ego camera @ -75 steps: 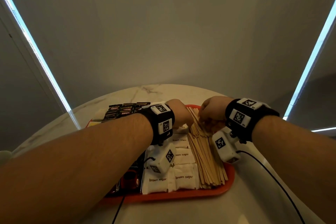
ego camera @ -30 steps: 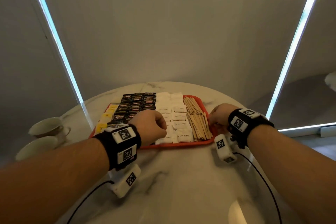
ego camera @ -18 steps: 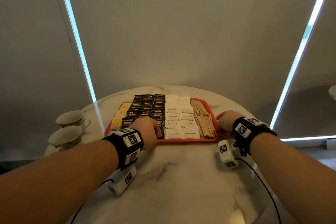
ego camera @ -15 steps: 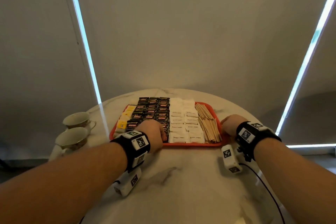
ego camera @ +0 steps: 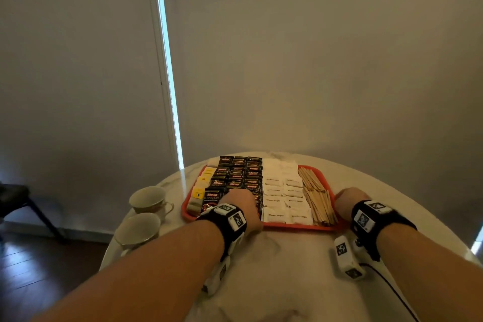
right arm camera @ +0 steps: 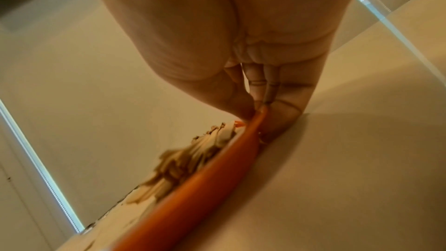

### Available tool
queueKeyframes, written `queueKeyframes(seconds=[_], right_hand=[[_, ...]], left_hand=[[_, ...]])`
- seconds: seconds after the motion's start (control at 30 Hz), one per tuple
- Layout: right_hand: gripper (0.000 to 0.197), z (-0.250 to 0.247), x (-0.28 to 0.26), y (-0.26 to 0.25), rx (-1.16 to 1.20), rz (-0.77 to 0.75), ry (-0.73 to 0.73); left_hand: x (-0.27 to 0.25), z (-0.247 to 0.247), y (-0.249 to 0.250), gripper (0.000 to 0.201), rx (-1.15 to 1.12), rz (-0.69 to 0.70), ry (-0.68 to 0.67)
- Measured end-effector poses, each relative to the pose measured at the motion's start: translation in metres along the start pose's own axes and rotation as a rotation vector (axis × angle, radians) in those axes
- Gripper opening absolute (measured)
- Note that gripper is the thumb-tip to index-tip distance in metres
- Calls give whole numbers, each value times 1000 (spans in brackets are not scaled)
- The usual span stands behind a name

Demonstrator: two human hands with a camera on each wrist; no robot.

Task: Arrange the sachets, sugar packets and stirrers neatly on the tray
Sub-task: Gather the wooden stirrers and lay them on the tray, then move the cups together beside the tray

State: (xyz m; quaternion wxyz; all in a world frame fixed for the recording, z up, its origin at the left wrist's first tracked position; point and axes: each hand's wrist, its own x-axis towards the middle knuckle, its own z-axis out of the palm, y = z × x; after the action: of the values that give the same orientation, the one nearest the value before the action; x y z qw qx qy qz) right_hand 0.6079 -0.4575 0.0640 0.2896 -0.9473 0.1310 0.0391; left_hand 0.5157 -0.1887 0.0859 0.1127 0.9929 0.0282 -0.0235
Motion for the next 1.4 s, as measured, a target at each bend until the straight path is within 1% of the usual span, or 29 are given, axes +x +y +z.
queueKeyframes(seconds=[0.17, 0.23, 0.37, 0.4, 0.43, 0.47, 0.5, 0.53, 0.6, 0.7, 0.8, 0.87, 0.93, 0.97, 1.0, 1.07, 1.13, 1.2, 1.27, 1.33, 1.4], right_hand=[[33, 20, 18, -36, -1, -41, -39], [34, 26, 21, -48, 19, -43, -57], [32, 36, 18, -69, 15, -58, -42], [32, 37, 13, -73, 62, -27, -33], [31, 37, 8, -79, 76, -21, -32], [32, 37, 3, -81, 20, -54, -13], [32, 39, 1, -82, -21, -55, -3], [32, 41, 0, -83, -6, -41, 20], [32, 40, 2, -85, 115, 1, 39], [32, 39, -8, -85, -64, -50, 44], [34, 38, -6, -85, -90, -59, 103], [35, 35, -11, -86, -87, -48, 52], [35, 31, -18, -84, -63, -72, 6], [34, 26, -22, -87, -8, -35, -30], [31, 24, -27, -90, 52, -28, -28], [24, 24, -36, -101, -54, -87, -14], [26, 26, -47, -115, -67, -126, 12], [24, 32, -68, -133, 38, -234, 11], [18, 42, -93, -151, 176, -348, -57], [6, 54, -120, -170, 244, -421, -139], [10, 70, -141, -188, 254, -482, -243]], left_hand=[[29, -7, -20, 20, 7, -85, 19], [39, -8, -28, 21, 6, -126, 17], [54, -8, -45, 24, 0, -181, 25], [56, -8, -48, 25, -2, -186, 25], [57, -8, -50, 25, -8, -183, 27], [57, -8, -51, 25, -11, -175, 31], [57, -8, -52, 25, -8, -166, 38], [57, -8, -52, 26, -5, -160, 44], [56, -7, -52, 28, -3, -149, 54], [53, -7, -53, 27, 10, -129, 56], [51, -9, -54, 27, 14, -116, 53], [49, -11, -54, 26, 25, -112, 46], [45, -15, -52, 20, 25, -97, 34], [42, -18, -51, 19, 10, -84, 23], [37, -22, -49, 20, -12, -72, 14], [23, -35, -46, 23, -77, -47, 36], [5, -50, -48, 23, -200, -12, 113], [-19, -67, -58, 18, -385, 9, 227], [-45, -82, -77, 16, -597, 11, 342], [-72, -94, -101, 16, -778, 7, 427], [-99, -99, -126, 16, -894, -15, 478]])
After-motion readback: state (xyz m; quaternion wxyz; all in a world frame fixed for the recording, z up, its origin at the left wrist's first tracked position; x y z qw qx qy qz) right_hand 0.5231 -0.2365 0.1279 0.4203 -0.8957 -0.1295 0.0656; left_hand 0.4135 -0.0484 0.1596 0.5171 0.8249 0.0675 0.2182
